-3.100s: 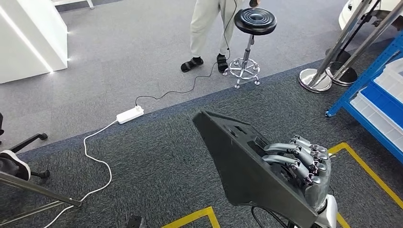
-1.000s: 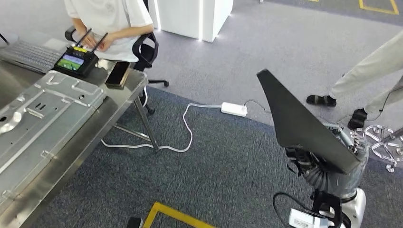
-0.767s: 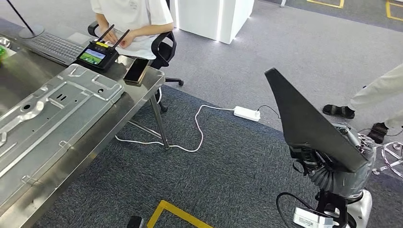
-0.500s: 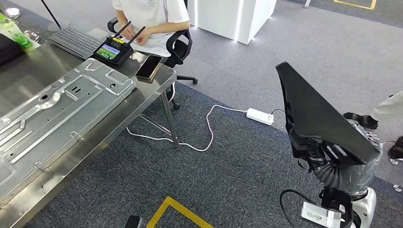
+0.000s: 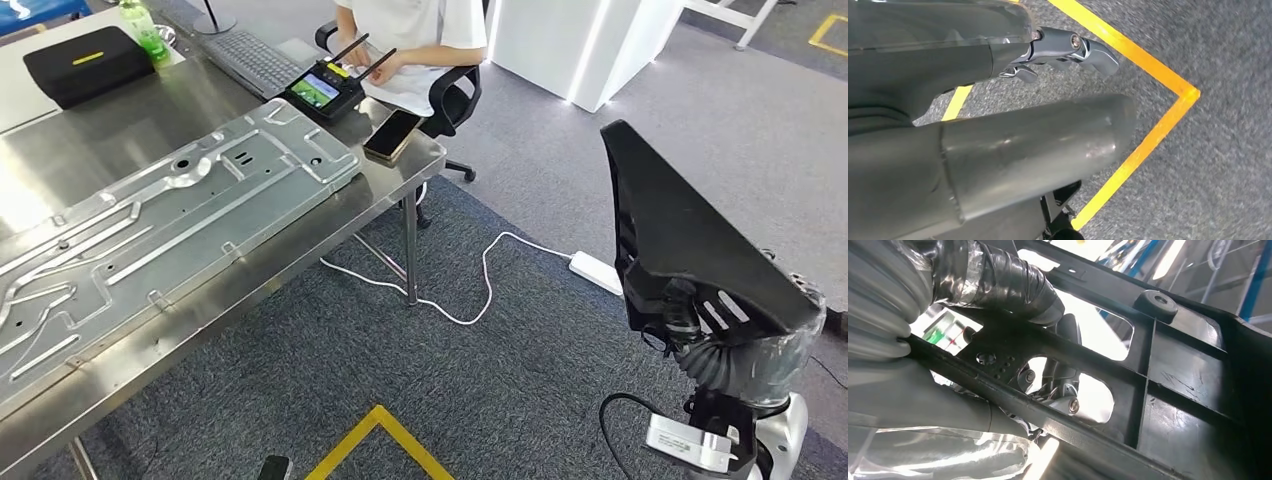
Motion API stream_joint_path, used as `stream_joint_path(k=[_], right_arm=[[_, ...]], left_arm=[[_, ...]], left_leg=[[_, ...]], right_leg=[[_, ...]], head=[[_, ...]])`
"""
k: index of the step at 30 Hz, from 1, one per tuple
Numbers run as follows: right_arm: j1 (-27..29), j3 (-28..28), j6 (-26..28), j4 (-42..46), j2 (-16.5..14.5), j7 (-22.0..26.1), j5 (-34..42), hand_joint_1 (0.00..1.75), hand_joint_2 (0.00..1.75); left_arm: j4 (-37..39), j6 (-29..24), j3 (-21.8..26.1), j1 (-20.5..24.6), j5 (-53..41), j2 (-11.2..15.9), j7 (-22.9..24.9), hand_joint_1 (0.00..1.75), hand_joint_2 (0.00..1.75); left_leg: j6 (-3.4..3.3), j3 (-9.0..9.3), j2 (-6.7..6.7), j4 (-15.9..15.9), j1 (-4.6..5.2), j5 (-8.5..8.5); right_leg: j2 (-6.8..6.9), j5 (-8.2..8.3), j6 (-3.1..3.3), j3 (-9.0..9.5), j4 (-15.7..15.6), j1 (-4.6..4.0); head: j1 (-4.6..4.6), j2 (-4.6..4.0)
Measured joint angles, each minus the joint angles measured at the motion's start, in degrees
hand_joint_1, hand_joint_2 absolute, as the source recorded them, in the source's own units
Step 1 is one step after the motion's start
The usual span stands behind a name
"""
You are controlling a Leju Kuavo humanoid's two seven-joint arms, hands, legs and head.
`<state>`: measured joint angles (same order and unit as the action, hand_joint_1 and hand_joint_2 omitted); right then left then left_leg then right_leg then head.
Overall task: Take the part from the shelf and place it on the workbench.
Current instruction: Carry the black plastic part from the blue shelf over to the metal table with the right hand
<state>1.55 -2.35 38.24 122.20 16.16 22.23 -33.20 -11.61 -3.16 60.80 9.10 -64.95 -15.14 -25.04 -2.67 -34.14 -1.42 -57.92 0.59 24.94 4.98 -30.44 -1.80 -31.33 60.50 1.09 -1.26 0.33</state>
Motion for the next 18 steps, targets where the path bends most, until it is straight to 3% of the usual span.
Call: stream_joint_path(k=[2,4,5,6,7,9,11,13,15,17,18], right_arm=[[0.17,0.46,-0.03,-0.03,0.01,0.07,0.02,1.75,1.75],[0.49,0.85,0.01,-0.16,0.01,0.14,0.02,1.75,1.75],[0.61,0.99,0.01,-0.27,0.0,0.15,0.03,1.75,1.75],[0.67,1.17,0.01,-0.37,0.0,0.14,0.04,1.75,1.75],[0.67,1.38,-0.01,-0.45,0.0,0.14,0.05,1.75,1.75],[0.58,1.82,-0.05,-0.58,0.0,0.13,0.08,1.75,1.75],[0.5,2.33,-0.12,-0.76,-0.01,0.07,0.09,1.75,1.75],[0.39,2.7,-0.19,-0.91,-0.02,0.0,0.1,1.75,1.75],[0.29,2.85,-0.27,-0.98,-0.03,-0.02,0.11,1.75,1.75],[0.27,3.04,-0.44,-1.05,-0.03,-0.11,0.04,1.75,1.75],[0.21,3.22,-0.79,-1.15,-0.02,-0.35,-0.16,1.75,1.75]], left_arm=[[0.0,-0.04,0.01,0.16,-0.01,0.01,0.01,0.0,0.0],[0.0,-0.22,0.01,0.22,-0.04,0.03,0.01,0.0,0.0],[0.0,-0.38,0.01,0.17,-0.09,0.04,0.01,0.0,0.0],[0.0,-0.61,0.0,0.12,-0.2,0.05,-0.02,0.0,0.0],[0.0,-0.88,-0.01,0.1,-0.31,0.05,-0.05,0.0,0.0],[0.0,-1.48,-0.07,0.17,-0.62,0.04,-0.14,0.0,0.0],[0.0,-1.95,-0.16,0.25,-0.87,0.04,-0.18,0.0,0.0],[0.0,-2.16,-0.21,0.16,-0.99,0.08,-0.19,0.0,0.0],[0.0,-2.22,-0.23,0.06,-1.0,0.15,-0.19,0.0,0.0],[0.0,-2.22,-0.3,0.18,-1.02,0.19,-0.33,0.0,0.0],[0.0,-2.22,-0.36,0.26,-1.04,0.19,-0.47,0.0,0.0]], left_leg=[[-0.5,0.27,1.25,0.35,-0.17,-0.17],[-0.69,0.27,2.65,0.25,-0.13,-0.14],[-0.7,0.27,3.44,0.12,-0.11,-0.09],[-0.65,0.27,4.27,-0.08,-0.13,-0.01],[-0.55,0.28,5.09,-0.34,-0.17,0.12],[-0.12,0.07,6.55,-1.05,-0.19,0.48],[0.5,-0.38,7.79,-1.41,-0.22,0.57],[1.13,-0.77,8.8,-1.3,-0.29,0.43],[1.73,-1.39,7.06,-2.56,-0.18,1.34],[2.27,-3.89,3.69,-7.97,-0.25,4.43],[2.49,-5.82,2.72,-11.84,-0.41,6.24]], right_leg=[[-3.3,-3.05,-0.22,-2.73,5.68,0.2],[-4.47,-5.33,-0.37,-6.56,12.26,0.21],[-4.59,-4.97,-0.43,-7.59,13.45,0.23],[-4.69,-3.46,-0.45,-7.57,12.5,0.29],[-5.01,-1.15,-0.44,-6.55,9.61,0.39],[-7.27,2.19,-0.3,-3.68,2.75,0.69],[-8.96,2.66,-0.06,-2.45,-0.21,0.71],[-8.17,2.68,0.36,-2.34,-0.48,0.65],[-6.87,2.82,1.04,-1.97,-0.93,0.81],[-5.35,2.78,1.67,-1.63,-1.23,0.73],[-4.55,2.68,1.88,-1.57,-1.24,0.61]], head=[[0.05,0.0],[0.07,0.0],[0.07,0.0],[0.08,0.0],[0.07,0.0],[0.07,0.0],[0.07,0.0],[0.07,0.0],[-0.01,0.0],[-0.11,0.0],[-0.15,0.0]])
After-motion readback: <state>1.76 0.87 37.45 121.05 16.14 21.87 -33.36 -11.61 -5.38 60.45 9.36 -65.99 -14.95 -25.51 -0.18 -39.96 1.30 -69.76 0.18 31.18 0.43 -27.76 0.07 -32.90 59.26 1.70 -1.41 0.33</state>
